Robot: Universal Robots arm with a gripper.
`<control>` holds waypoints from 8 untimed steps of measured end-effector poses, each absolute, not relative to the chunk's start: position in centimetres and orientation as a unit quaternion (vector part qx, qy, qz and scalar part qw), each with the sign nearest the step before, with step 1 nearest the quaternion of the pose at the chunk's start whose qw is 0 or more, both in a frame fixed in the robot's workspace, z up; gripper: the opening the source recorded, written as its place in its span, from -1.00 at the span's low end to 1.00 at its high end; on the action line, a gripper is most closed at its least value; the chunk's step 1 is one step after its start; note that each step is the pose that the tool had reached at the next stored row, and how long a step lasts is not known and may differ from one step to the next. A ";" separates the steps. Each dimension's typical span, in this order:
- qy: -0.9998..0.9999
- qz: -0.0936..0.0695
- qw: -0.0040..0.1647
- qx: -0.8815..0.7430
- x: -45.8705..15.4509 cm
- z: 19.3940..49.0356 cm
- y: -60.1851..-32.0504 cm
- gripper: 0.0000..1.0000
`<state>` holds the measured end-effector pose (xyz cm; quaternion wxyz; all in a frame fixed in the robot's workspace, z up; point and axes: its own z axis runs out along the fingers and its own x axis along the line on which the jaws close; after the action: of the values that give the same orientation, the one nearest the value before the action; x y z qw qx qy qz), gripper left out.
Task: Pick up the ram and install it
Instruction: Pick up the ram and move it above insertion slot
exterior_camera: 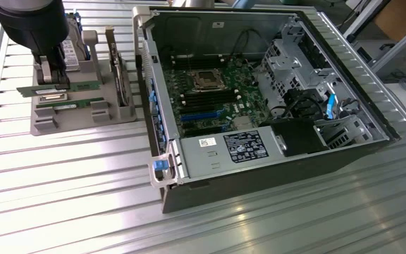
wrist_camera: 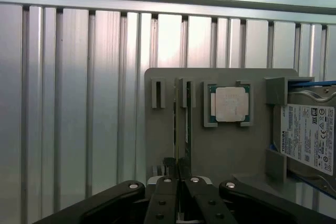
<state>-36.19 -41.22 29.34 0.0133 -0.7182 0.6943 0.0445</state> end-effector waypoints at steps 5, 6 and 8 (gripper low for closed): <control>0.694 0.047 0.015 -0.718 -36.2 29.9 -41.2 -0.76; 0.694 0.047 0.016 -0.718 -36.2 29.9 -41.2 -0.76; 0.694 0.048 0.017 -0.718 -36.2 30.2 -41.2 -0.76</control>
<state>-36.18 -41.23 30.15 0.0166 -0.7181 0.6941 0.0477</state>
